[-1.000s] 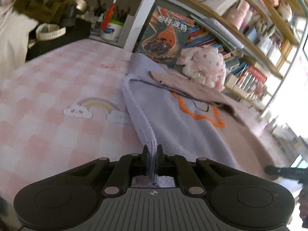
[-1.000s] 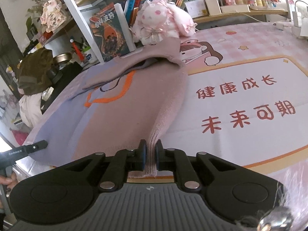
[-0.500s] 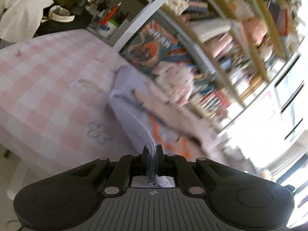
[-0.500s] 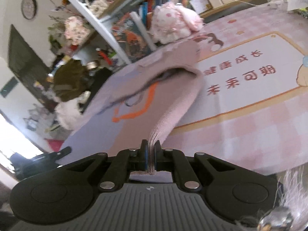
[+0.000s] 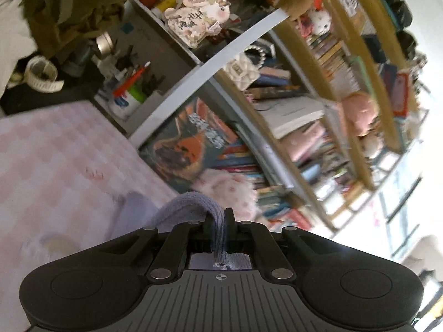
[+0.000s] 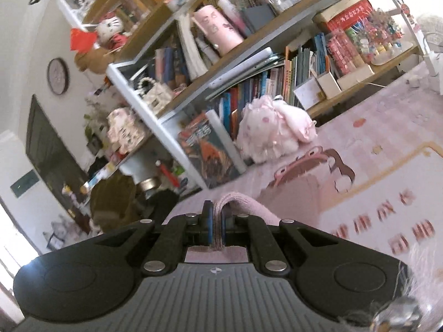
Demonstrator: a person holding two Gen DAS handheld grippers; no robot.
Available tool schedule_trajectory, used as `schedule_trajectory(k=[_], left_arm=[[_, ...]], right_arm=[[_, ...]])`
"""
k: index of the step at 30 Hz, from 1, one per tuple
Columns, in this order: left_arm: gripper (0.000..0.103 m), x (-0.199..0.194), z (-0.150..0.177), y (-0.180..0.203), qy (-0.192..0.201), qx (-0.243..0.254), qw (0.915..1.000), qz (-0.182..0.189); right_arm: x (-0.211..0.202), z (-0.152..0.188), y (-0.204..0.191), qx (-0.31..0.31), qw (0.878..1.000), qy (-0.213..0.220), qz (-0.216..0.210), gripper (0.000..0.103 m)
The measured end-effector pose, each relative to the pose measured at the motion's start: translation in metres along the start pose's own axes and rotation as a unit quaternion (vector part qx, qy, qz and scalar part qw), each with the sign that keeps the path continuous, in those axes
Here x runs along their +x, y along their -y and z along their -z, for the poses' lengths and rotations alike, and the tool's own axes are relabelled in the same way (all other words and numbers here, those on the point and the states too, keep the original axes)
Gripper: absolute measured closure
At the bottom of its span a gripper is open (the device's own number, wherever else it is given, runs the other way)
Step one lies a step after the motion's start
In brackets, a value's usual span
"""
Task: Fold clothes
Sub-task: 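Lift the hem with both grippers and fold it over toward the collar, then lower the hem onto the collar edge and open both grippers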
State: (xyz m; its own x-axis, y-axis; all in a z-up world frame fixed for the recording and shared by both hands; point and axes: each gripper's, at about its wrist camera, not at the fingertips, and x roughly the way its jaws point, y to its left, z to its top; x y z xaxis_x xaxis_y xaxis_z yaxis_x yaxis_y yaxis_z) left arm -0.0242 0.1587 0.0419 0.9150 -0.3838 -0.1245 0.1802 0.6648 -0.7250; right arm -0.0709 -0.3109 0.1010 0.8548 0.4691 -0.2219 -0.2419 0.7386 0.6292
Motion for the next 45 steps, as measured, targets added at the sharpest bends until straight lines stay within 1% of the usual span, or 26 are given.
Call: schedule_trajectory(k=[4,7,13,16,17,18,19,20,21,22,23,24,26,28,29,31,34,35,36,37,38,39,40,42,43,45], left_arm=[[0.099,0.044,-0.013,-0.002,-0.011,0.01,0.9997,-0.018],[0.099,0.07,-0.014,-0.006,-0.032,0.03,0.9983,-0.039],[0.098,0.101,-0.006,-0.025,-0.072,0.042,0.9929,-0.086],[0.094,0.112,-0.001,-0.033,-0.091,0.047,0.9888,-0.109],[0.091,0.117,0.0,-0.034,-0.098,0.051,0.9872,-0.116],[0.083,0.119,0.001,-0.035,-0.105,0.055,0.9851,-0.125],[0.078,0.122,0.003,-0.036,-0.112,0.058,0.9829,-0.134],[0.063,0.121,0.003,-0.037,-0.11,0.059,0.9815,-0.145],[0.051,0.12,0.003,-0.038,-0.108,0.059,0.9801,-0.156],[0.047,0.114,0.0,-0.04,-0.094,0.055,0.9812,-0.159],[0.039,0.107,-0.003,-0.041,-0.075,0.052,0.983,-0.159],[0.035,0.1,-0.005,-0.042,-0.059,0.049,0.984,-0.161],[0.035,0.084,-0.009,-0.046,-0.025,0.045,0.9852,-0.164],[0.036,0.08,-0.009,-0.047,-0.042,0.06,0.986,-0.149],[0.036,0.08,-0.007,-0.045,-0.056,0.078,0.9846,-0.146],[0.036,0.085,0.002,-0.037,-0.075,0.135,0.9759,-0.154],[0.037,0.095,0.017,-0.024,-0.096,0.218,0.9547,-0.179],[0.053,0.1,0.02,-0.022,-0.102,0.228,0.9498,-0.188],[0.087,0.104,0.019,-0.024,-0.11,0.219,0.9504,-0.191],[0.097,0.108,0.019,-0.026,-0.119,0.209,0.951,-0.194],[0.097,0.105,0.014,-0.03,-0.114,0.172,0.9619,-0.179],[0.097,0.096,0.009,-0.036,-0.092,0.119,0.9781,-0.143],[0.097,0.087,0.004,-0.041,-0.072,0.078,0.9878,-0.114],[0.097,0.088,0.001,-0.043,-0.071,0.085,0.9848,-0.134],[0.096,0.095,0.004,-0.043,-0.087,0.109,0.9785,-0.151],[0.092,0.108,0.011,-0.044,-0.119,0.143,0.9665,-0.177]], right_arm=[[0.043,-0.019,0.012,-0.008,0.999,0.005,0.035,0.098],[0.075,-0.028,0.025,-0.01,0.998,-0.005,0.062,0.098],[0.124,-0.028,0.055,0.004,0.995,-0.036,0.089,0.097],[0.14,-0.024,0.063,0.004,0.994,-0.047,0.099,0.097],[0.145,-0.022,0.066,0.006,0.993,-0.05,0.105,0.097],[0.149,-0.021,0.068,0.007,0.992,-0.05,0.114,0.096],[0.152,-0.019,0.07,0.007,0.991,-0.047,0.128,0.087],[0.152,-0.019,0.072,0.005,0.989,-0.041,0.142,0.07],[0.152,-0.018,0.073,0.001,0.987,-0.034,0.155,0.06],[0.15,-0.018,0.074,-0.004,0.986,-0.026,0.163,0.054],[0.146,-0.018,0.075,-0.011,0.986,-0.023,0.166,0.054],[0.143,-0.018,0.076,-0.018,0.985,-0.023,0.167,0.054],[0.137,-0.017,0.077,-0.032,0.985,-0.027,0.17,0.053],[0.134,-0.012,0.077,-0.052,0.983,-0.044,0.168,0.053],[0.134,-0.009,0.076,-0.064,0.983,-0.053,0.167,0.054],[0.135,-0.002,0.074,-0.087,0.98,-0.071,0.166,0.054],[0.141,0.005,0.077,-0.092,0.977,-0.087,0.173,0.061],[0.144,0.006,0.079,-0.088,0.976,-0.091,0.178,0.068],[0.147,0.007,0.082,-0.083,0.975,-0.096,0.18,0.075],[0.15,0.007,0.084,-0.076,0.976,-0.101,0.18,0.093],[0.149,0.005,0.085,-0.067,0.977,-0.098,0.175,0.096],[0.145,0.002,0.085,-0.057,0.98,-0.09,0.168,0.096],[0.139,-0.001,0.084,-0.046,0.984,-0.076,0.154,0.097],[0.125,-0.008,0.083,-0.024,0.991,-0.045,0.125,0.097],[0.125,-0.01,0.083,-0.024,0.99,-0.045,0.131,0.097],[0.139,-0.006,0.086,-0.047,0.982,-0.08,0.164,0.097]])
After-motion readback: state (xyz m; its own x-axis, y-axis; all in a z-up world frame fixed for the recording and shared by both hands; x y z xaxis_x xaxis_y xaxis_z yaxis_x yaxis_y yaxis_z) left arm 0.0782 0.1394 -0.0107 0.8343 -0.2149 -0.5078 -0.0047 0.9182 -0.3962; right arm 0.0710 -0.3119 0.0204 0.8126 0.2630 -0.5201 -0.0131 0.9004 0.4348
